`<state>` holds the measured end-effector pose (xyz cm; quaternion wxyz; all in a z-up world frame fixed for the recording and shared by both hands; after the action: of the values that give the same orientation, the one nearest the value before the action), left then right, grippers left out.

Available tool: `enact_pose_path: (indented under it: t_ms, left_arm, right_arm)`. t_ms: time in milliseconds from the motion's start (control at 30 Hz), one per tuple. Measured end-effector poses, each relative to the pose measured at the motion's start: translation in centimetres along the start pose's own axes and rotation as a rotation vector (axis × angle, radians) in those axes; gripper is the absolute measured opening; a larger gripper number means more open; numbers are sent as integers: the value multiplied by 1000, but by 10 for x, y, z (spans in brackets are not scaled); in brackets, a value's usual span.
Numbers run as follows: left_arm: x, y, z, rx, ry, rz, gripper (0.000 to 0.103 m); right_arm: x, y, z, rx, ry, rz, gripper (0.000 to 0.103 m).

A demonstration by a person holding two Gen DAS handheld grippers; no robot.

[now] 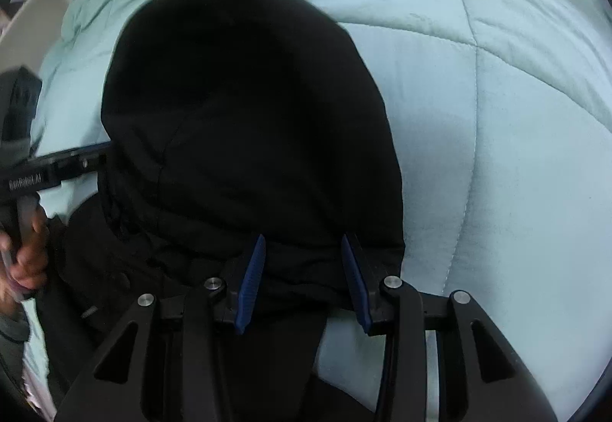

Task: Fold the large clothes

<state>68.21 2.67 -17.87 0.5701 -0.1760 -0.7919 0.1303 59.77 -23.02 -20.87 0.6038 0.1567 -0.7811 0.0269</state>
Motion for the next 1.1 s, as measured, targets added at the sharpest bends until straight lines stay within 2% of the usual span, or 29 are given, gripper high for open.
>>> enact_pose_path:
  t_ms: [133, 167, 200, 267, 333, 433, 533, 633, 667, 700, 733, 767, 800, 900, 1100]
  left_arm:
    - [48, -4, -16, -54, -85, 82, 61]
    - [58, -2, -25, -49, -109, 98, 66]
    - [65, 0, -37, -35, -135, 113, 77]
    - [66, 5, -59, -21, -150, 129, 81]
    - [53, 8, -81, -10, -115, 168, 81]
    - [19, 21, -102, 20, -8, 211, 81]
    - [-22, 20, -112, 47, 79, 275, 81]
    - [-40, 23, -110, 76, 120, 346, 80]
    - [-40, 25, -105, 74, 122, 353, 78]
    - [-41, 24, -103, 55, 111, 341, 56]
    - [-41, 21, -100, 29, 105, 325, 40]
    - [-40, 13, -98, 2, 100, 317, 26]
    - [-32, 8, -92, -27, 82, 303, 22]
    - [12, -6, -73, -134, 15, 273, 18]
    - [118, -43, -8, -286, -97, 254, 18]
  right_arm:
    - [46, -12, -15, 43, -87, -52, 45]
    - [59, -16, -23, 52, -119, -49, 47]
    - [65, -20, -29, 54, -135, -46, 51]
    - [69, -30, -49, 57, -157, -43, 52]
    - [59, -43, -66, 46, -142, -68, 52]
    - [39, -61, -84, 17, -108, -132, 52]
    - [12, -72, -99, -14, -73, -161, 53]
    - [-11, -76, -103, -44, -46, -247, 53]
    - [-15, -72, -103, -42, -44, -265, 53]
    - [-25, -57, -112, -33, -43, -266, 48]
    - [-27, -48, -112, -5, -46, -247, 37]
    - [-23, -38, -111, 31, -51, -237, 17]
    - [-19, -23, -113, 57, -63, -223, 16]
    - [19, -1, -100, 154, -131, -153, 14]
    - [116, 56, -39, 261, -269, -84, 13]
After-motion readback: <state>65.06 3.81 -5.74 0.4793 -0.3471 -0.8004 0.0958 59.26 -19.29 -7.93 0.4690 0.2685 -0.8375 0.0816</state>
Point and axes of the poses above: each gripper's, at about its wrist camera, not at the fingertips, and x roughly against the way its jaws point, y to its left, z to its underside, the point moved 3 cm from there along -x, roughly the way its jaws point, and after that the axes turned 5 degrees about x, right-handed, at the moved point
